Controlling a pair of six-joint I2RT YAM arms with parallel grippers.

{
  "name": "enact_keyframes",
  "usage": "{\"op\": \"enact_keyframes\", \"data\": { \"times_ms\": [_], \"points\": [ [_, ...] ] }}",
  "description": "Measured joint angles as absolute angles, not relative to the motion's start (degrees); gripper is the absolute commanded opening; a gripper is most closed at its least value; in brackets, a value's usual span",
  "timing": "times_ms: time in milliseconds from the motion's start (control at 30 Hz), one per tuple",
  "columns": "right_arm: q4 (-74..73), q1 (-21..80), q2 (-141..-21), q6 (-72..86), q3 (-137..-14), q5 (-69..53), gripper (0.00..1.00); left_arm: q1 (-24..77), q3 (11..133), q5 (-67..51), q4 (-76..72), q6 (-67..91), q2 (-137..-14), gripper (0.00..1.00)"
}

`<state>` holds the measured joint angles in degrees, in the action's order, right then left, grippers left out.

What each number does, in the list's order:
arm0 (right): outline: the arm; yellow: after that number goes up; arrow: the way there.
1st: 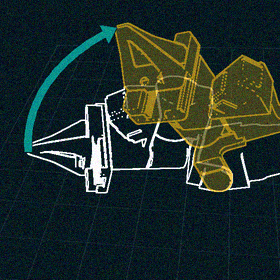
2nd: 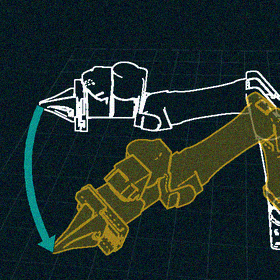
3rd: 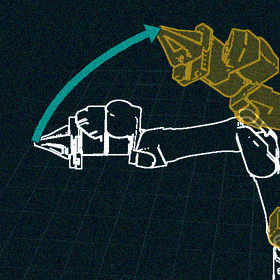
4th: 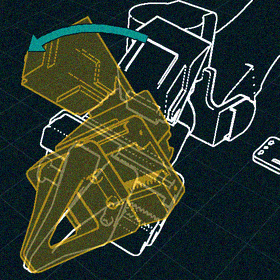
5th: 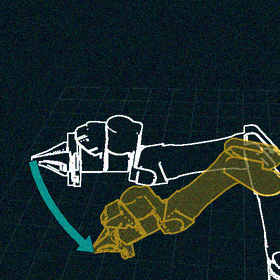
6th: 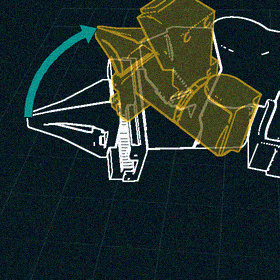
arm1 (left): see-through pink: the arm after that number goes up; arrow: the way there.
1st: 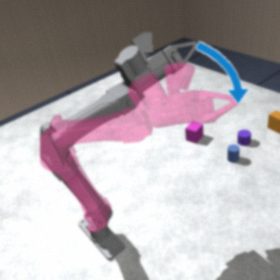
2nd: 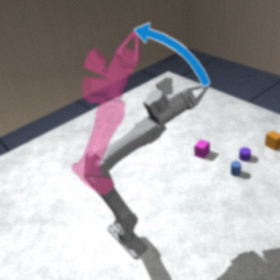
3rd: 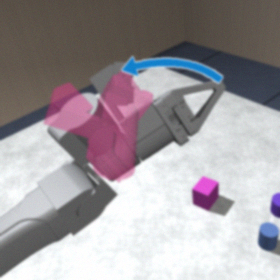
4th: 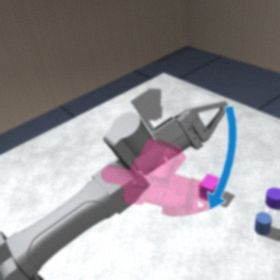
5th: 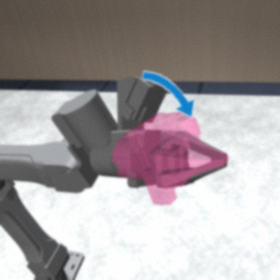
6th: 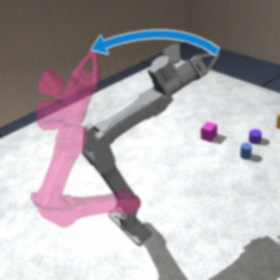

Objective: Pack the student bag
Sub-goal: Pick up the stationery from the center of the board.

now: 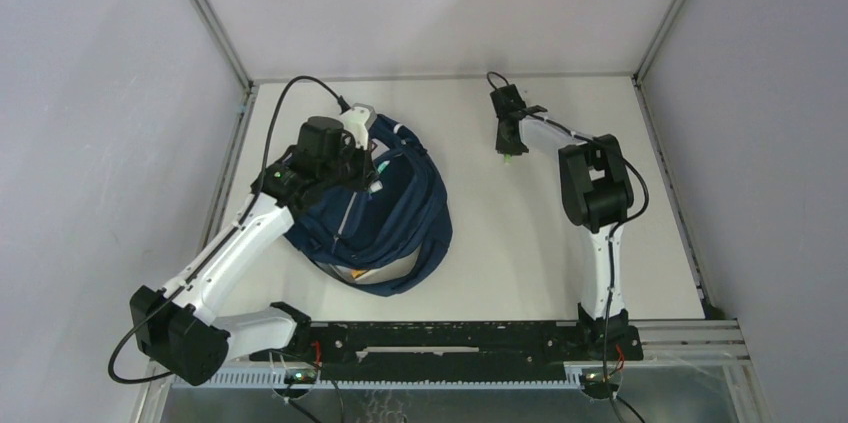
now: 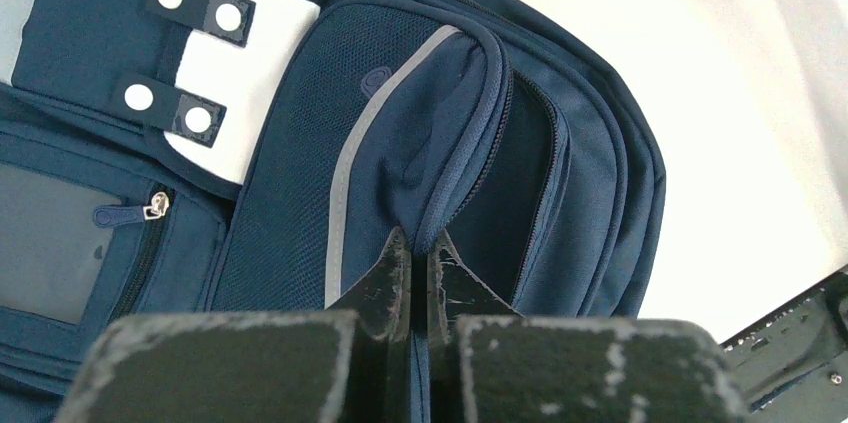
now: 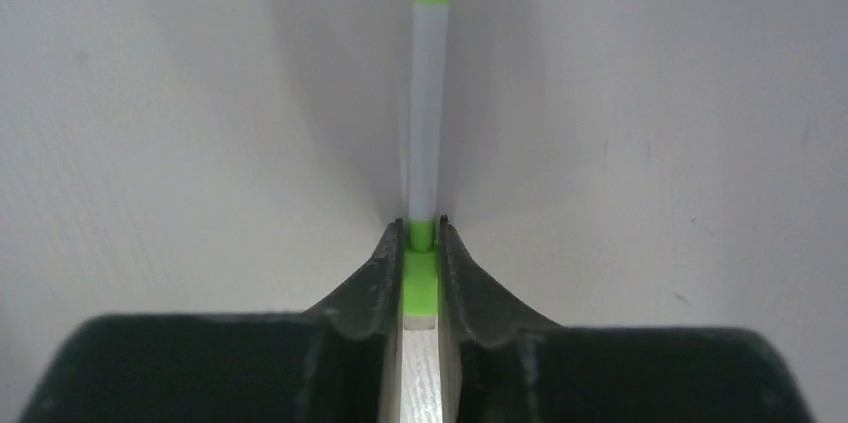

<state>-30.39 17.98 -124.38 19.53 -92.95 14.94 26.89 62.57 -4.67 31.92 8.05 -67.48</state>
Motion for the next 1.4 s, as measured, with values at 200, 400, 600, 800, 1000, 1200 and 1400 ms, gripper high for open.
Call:
{"op": "enact_keyframes", "data": {
  "times_ms": [200, 400, 600, 800, 1000, 1200, 1400],
  "points": [
    [-29.67, 19.29, -122.08, 20.05, -89.30, 17.04, 0.00, 26.81, 62.57, -4.89, 31.86, 8.05, -67.48, 0.00],
    [-30.26, 23.38, -109.75, 20.43, -76.86, 16.45, 0.00, 26.79, 62.57, -5.82, 31.86, 8.12, -67.48, 0.00],
    [-29.04, 36.36, -89.43, 22.28, -65.54, 15.94, 0.00, 26.20, 62.57, -5.74, 31.90, 8.19, -67.40, 0.00],
    [-24.18, 54.59, -78.96, 26.17, -61.01, 16.56, 0.00, 24.32, 62.08, -6.94, 31.70, 8.03, -64.97, 0.00],
    [-9.96, 59.46, -76.42, 33.08, -52.99, 10.07, 0.00, 23.70, 58.81, -10.33, 30.50, 8.08, -62.46, 0.00],
    [-1.93, 60.29, -77.71, 37.28, -52.60, 7.66, 0.00, 23.62, 58.78, -10.68, 30.06, 8.16, -62.46, 0.00],
    [-1.67, 60.53, -75.33, 39.27, -52.53, 9.15, 0.00, 23.59, 58.78, -10.70, 29.65, 8.67, -63.02, 0.00]
  ]
}}
